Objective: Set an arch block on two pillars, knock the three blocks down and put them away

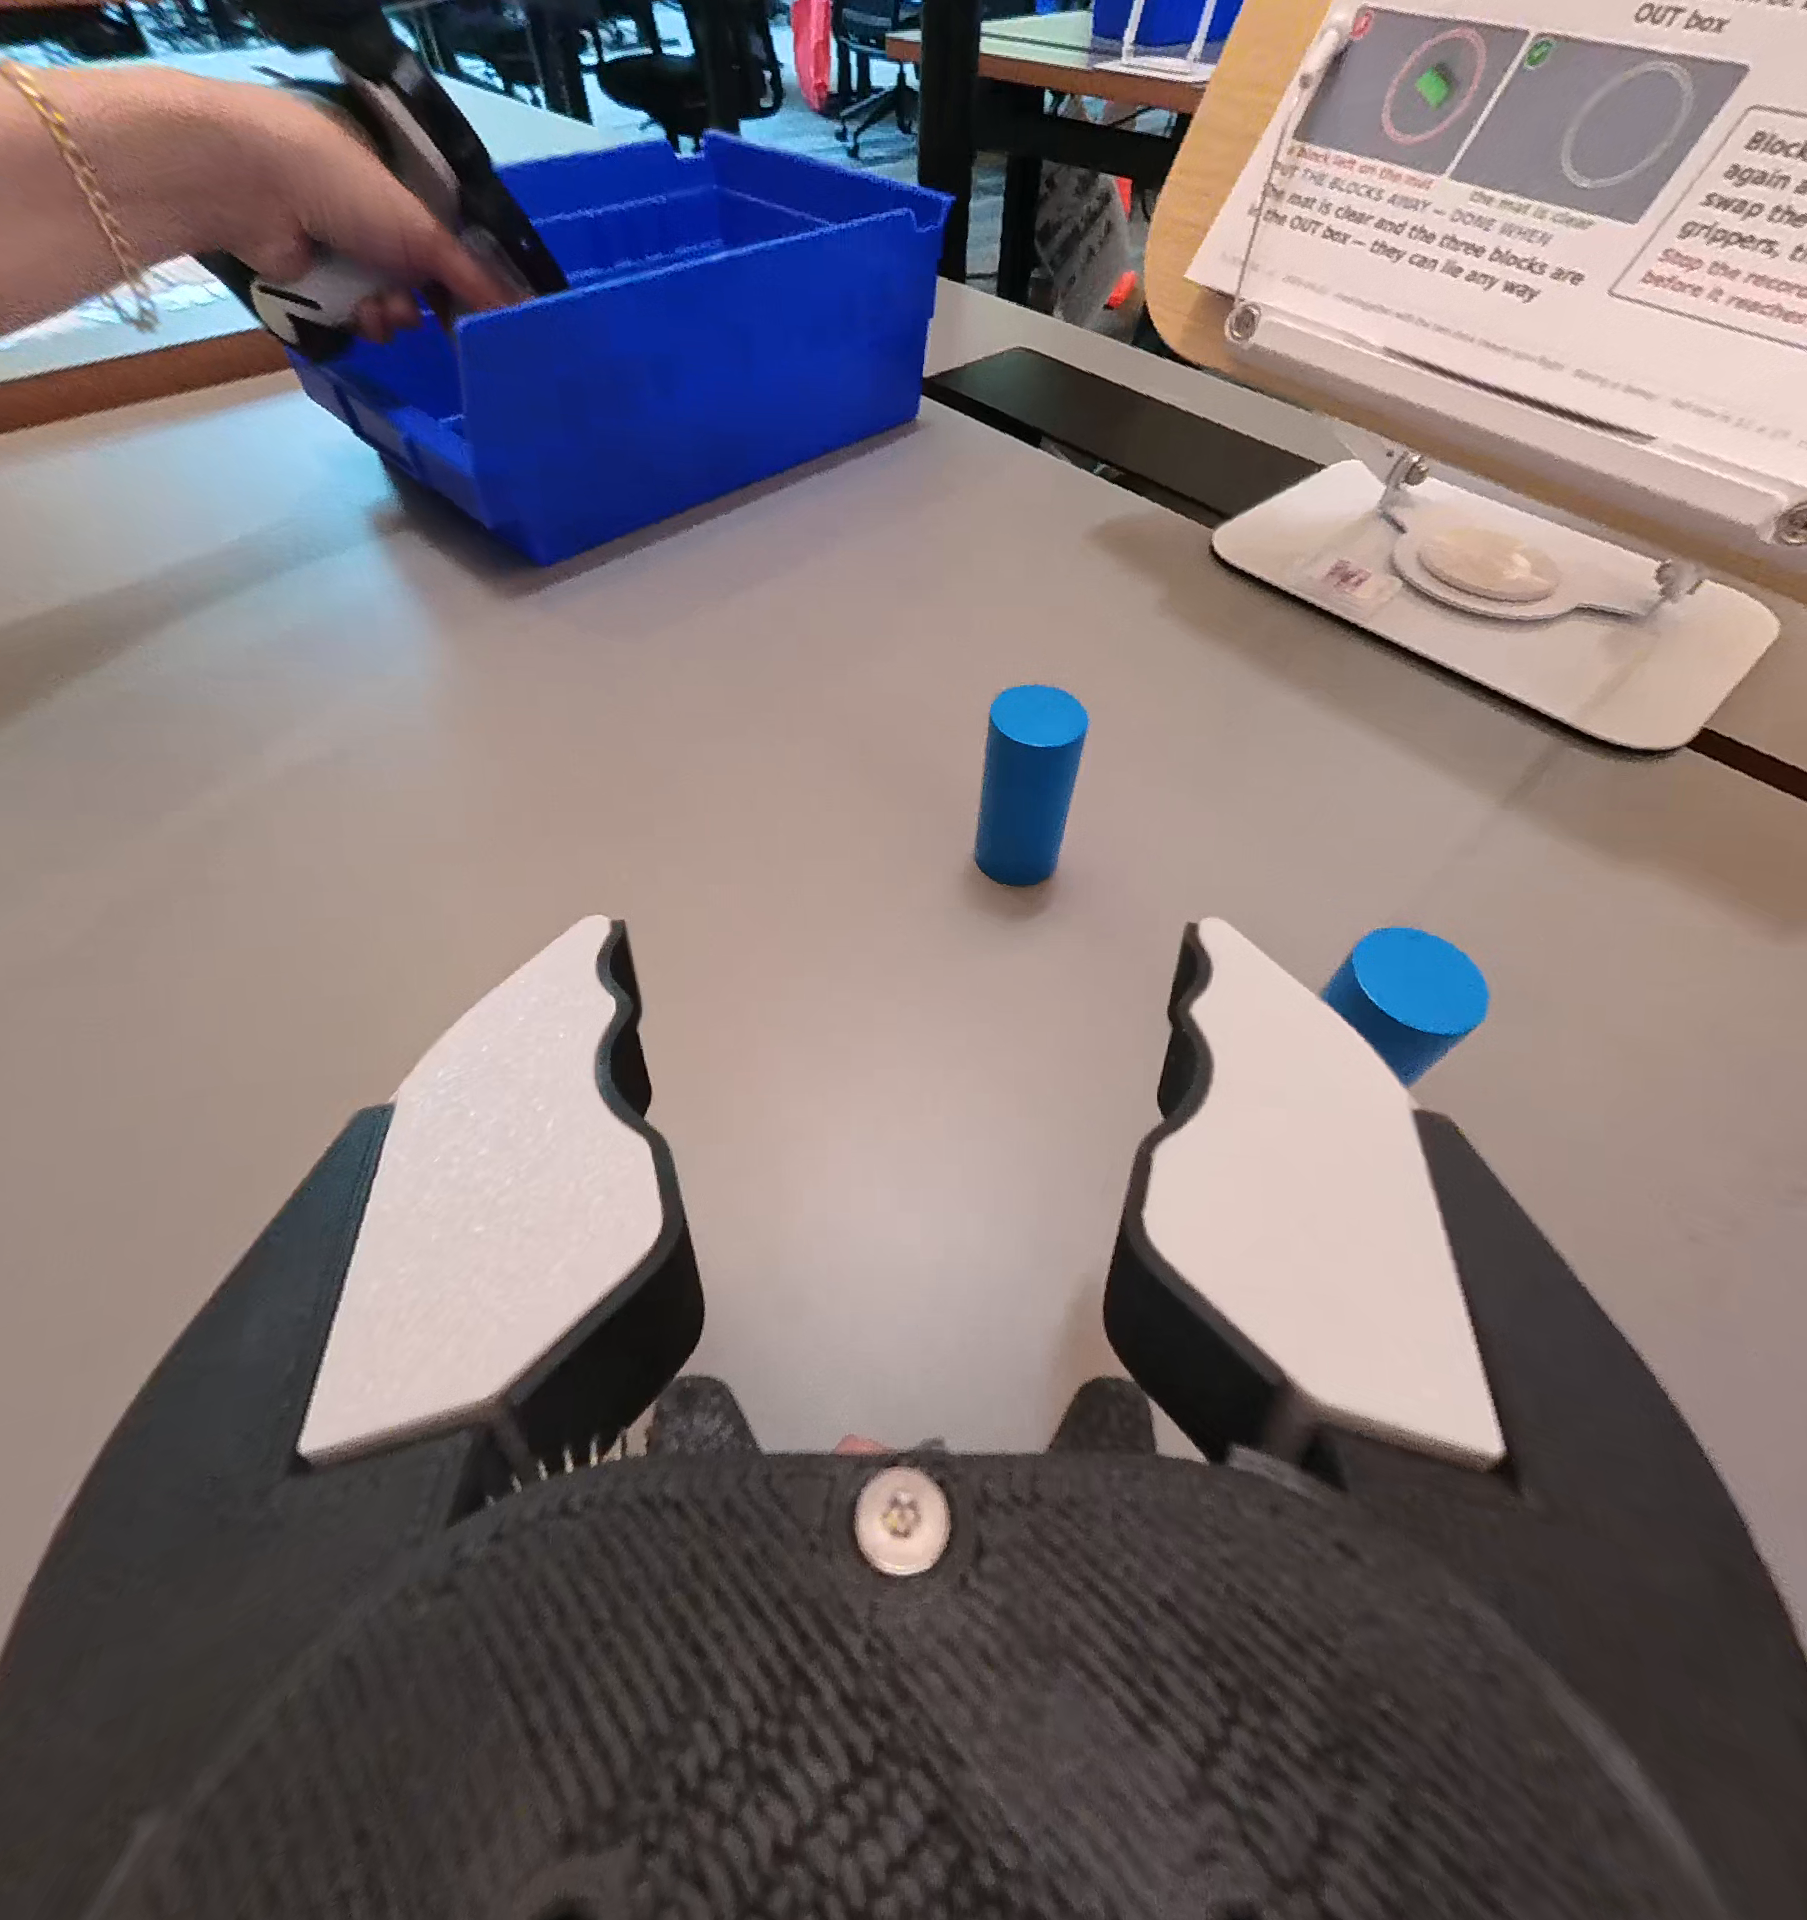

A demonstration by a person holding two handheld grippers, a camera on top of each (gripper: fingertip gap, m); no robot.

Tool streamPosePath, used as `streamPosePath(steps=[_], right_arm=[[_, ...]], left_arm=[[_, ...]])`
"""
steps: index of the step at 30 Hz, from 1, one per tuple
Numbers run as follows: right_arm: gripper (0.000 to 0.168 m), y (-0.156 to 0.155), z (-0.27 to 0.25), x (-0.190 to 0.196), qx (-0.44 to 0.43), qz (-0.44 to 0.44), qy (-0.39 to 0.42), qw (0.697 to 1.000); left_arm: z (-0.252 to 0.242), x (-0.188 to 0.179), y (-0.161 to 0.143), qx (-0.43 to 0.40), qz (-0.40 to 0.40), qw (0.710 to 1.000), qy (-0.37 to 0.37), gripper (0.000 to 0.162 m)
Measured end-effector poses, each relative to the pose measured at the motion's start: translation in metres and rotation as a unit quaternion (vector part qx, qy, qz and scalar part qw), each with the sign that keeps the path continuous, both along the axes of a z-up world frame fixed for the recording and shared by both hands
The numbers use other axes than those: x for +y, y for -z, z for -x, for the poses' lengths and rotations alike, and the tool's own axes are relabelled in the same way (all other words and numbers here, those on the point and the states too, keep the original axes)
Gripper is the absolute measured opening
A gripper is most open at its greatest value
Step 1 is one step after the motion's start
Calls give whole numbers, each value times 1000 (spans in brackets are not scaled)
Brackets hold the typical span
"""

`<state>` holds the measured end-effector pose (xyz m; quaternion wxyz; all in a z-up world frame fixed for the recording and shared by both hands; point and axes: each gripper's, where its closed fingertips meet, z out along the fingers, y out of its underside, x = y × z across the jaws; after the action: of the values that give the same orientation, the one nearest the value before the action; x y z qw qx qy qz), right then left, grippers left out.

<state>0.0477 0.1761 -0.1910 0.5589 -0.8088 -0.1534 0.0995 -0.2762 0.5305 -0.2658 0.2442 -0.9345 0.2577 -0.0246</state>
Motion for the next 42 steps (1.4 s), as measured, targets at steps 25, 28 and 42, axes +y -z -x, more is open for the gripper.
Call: streamPosePath(steps=[25,28,42], right_arm=[[75,-114,14,76,166,-37,-87,982],[72,-109,12,78,136,-42,-82,986],[35,-103,10,63,116,-71,-126,983]], left_arm=[[-252,-215,-195,94,-603,658,442,10],[-273,-245,-188,75,-603,638,473,10],[-301,-274,-177,24,-579,633,513,10]])
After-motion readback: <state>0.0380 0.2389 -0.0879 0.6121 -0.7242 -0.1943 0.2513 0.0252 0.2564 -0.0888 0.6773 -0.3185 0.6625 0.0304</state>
